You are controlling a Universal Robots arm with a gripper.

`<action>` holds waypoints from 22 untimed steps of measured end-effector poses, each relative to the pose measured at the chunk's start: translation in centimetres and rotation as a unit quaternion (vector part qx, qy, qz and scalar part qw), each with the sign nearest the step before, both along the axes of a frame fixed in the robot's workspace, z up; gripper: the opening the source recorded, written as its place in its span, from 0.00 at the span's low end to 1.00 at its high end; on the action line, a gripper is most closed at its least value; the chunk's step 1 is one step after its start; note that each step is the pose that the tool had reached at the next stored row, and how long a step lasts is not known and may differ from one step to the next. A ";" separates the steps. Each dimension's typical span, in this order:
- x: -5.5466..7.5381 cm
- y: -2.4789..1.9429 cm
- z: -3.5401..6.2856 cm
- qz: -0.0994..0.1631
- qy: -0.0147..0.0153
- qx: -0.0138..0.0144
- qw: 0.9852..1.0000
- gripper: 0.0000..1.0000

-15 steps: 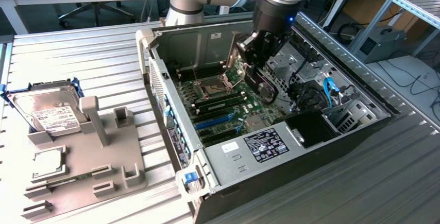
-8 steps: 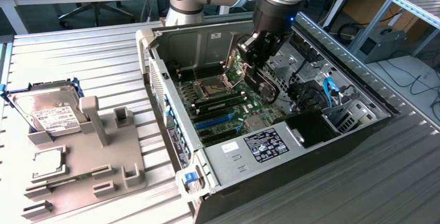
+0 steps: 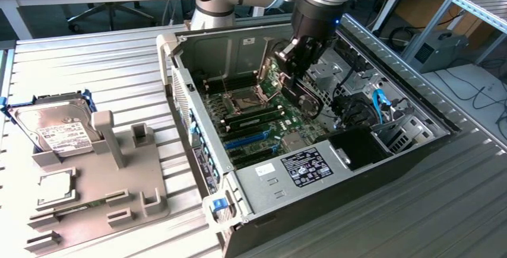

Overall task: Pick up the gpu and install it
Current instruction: 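Insert the gpu into the slot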

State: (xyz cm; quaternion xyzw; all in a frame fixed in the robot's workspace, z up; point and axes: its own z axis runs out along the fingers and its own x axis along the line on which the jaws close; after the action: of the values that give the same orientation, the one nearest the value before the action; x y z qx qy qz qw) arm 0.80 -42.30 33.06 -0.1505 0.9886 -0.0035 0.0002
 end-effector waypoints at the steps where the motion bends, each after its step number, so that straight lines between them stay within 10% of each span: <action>1: 0.0 0.00 0.00 0.003 0.000 0.000 1.000 0.26; 14: 0.0 0.00 -0.06 0.075 0.000 0.000 0.997 0.26; 20: 0.0 0.00 -0.18 0.176 0.000 0.000 0.984 0.26; 22: 0.0 0.00 -0.22 0.220 0.000 0.000 0.976 0.26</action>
State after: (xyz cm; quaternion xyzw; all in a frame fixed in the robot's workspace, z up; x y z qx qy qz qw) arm 0.80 -42.30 32.84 -0.3639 0.9314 -0.0034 0.0009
